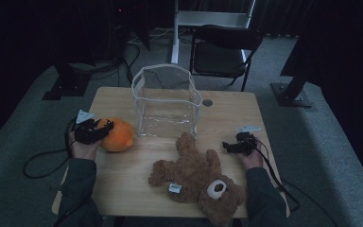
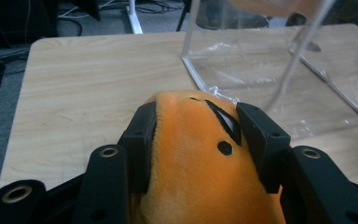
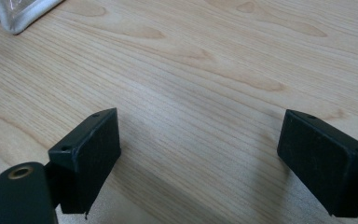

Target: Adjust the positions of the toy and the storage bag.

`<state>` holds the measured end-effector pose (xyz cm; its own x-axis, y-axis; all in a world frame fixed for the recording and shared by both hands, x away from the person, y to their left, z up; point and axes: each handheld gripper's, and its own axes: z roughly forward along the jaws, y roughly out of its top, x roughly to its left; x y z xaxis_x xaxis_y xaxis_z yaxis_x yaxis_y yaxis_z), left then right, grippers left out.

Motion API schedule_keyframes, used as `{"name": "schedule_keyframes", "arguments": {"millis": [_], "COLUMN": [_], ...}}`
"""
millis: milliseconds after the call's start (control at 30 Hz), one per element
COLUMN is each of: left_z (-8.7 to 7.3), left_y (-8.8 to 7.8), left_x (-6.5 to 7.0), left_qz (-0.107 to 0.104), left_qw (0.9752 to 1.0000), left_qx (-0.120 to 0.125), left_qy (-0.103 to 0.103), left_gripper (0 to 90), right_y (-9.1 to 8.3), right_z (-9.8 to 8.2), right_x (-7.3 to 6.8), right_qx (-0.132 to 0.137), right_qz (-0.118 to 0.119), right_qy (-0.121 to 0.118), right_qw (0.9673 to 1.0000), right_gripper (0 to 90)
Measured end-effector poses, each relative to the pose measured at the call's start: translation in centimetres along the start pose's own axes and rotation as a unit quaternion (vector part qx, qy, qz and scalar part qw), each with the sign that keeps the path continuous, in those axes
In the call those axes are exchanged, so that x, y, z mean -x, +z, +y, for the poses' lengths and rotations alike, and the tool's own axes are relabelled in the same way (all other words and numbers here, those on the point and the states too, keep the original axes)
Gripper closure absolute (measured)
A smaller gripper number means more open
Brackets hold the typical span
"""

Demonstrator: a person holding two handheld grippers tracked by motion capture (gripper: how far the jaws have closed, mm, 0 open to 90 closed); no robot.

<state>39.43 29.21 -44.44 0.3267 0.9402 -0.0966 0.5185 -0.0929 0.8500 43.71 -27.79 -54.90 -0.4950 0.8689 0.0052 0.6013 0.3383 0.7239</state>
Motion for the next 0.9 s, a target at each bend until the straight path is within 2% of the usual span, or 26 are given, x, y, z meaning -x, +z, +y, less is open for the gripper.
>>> {"name": "schedule_keyframes", "arguments": {"millis": [400, 567, 667, 700, 767, 833, 867, 900], "left_z": [3.2, 4.0, 4.0, 3.6, 2.8, 1.7, 1.2, 0.9], "left_y": [2.8, 4.4, 5.0, 5.7, 6.8, 8.3, 8.7, 8.7], "left_x": [-1.4, -2.0, -2.1, -2.2, -2.3, -2.5, -2.6, -2.9], "left_qz": [0.032, 0.043, 0.049, 0.054, 0.05, 0.045, 0.046, 0.041], "left_qw": [0.9994, 0.9986, 0.9981, 0.9975, 0.9974, 0.9977, 0.9975, 0.9968], "left_qx": [0.017, 0.025, 0.029, 0.029, 0.024, -0.002, -0.002, 0.01], "left_qy": [-0.002, -0.02, -0.026, -0.035, -0.046, -0.051, -0.053, -0.068], "left_gripper": [52.4, 52.4, 52.2, 52.2, 51.4, 50.6, 50.0, 49.3], "right_y": [0.0, 0.0, 0.0, 0.0, 0.0, 0.0, 0.0, 0.0], "right_z": [0.0, 0.0, 0.0, 0.0, 0.0, 0.0, 0.0, 0.0], "right_x": [0.0, 0.0, 0.0, 0.0, 0.0, 0.0, 0.0, 0.0], "right_qx": [0.0, 0.0, 0.0, 0.0, 0.0, 0.0, 0.0, 0.0], "right_qz": [0.0, 0.0, 0.0, 0.0, 0.0, 0.0, 0.0, 0.0], "right_qy": [0.001, 0.001, 0.001, 0.001, 0.001, 0.001, 0.001, 0.001], "right_qw": [1.0, 1.0, 1.0, 1.0, 1.0, 1.0, 1.0, 1.0], "right_gripper": [12.3, 12.3, 12.3, 12.3, 12.3, 12.3, 12.3, 12.3]}}
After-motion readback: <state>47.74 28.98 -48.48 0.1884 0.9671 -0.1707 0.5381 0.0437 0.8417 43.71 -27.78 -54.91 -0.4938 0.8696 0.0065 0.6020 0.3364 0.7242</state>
